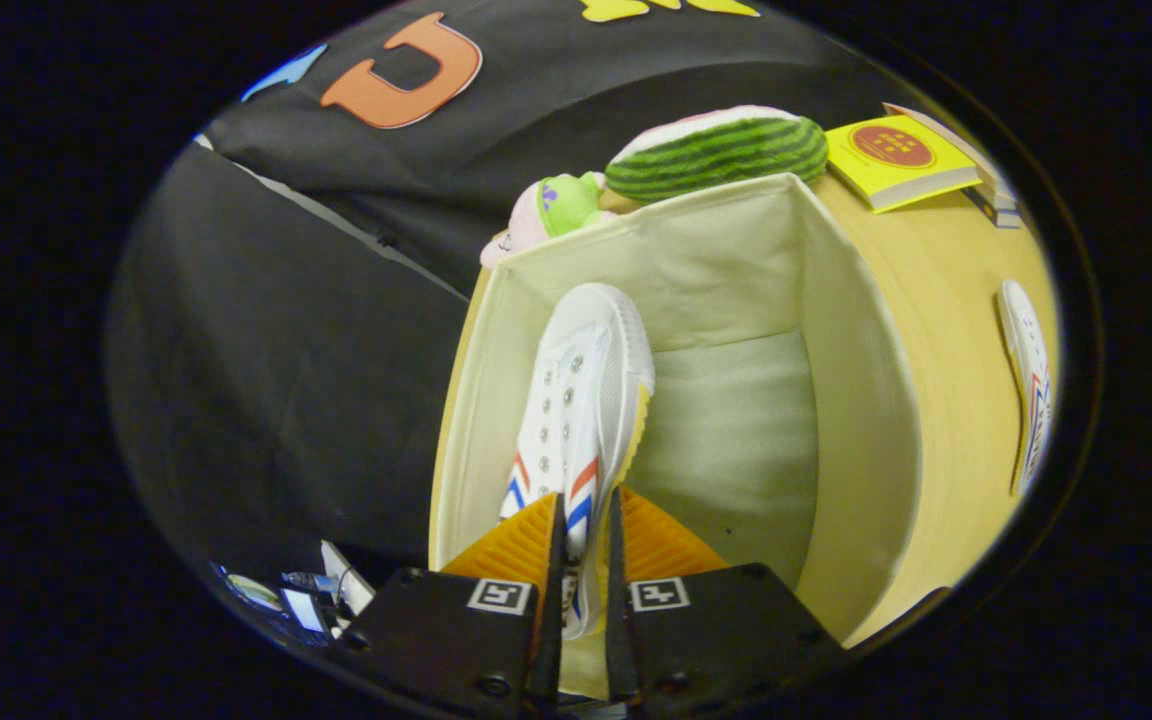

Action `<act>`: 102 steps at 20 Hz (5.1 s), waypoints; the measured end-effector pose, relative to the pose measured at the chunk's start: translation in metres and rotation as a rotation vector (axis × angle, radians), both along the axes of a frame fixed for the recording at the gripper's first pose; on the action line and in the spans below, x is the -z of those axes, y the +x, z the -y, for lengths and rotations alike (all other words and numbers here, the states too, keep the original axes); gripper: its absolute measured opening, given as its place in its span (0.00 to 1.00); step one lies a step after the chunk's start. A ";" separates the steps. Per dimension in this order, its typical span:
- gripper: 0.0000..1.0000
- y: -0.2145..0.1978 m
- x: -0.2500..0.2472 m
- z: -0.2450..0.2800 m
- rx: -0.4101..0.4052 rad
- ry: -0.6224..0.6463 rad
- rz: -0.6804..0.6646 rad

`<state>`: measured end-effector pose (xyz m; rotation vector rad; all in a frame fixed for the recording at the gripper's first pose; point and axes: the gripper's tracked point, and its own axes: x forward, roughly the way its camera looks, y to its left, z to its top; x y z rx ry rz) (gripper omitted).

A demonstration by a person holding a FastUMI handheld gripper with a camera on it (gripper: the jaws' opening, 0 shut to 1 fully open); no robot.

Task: Open the storage box then place both shoes into the box .Put the left shoe in first, then the right shoe, with the right side of both shoes facing outward in a uniform manner.

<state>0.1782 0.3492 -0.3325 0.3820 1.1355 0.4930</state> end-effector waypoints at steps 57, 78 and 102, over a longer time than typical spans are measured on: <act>0.07 0.040 0.041 0.403 0.251 -0.204 -0.137; 0.07 -0.017 -0.080 0.131 0.158 -0.002 0.015; 1.00 0.010 -0.123 0.147 0.208 -0.286 0.529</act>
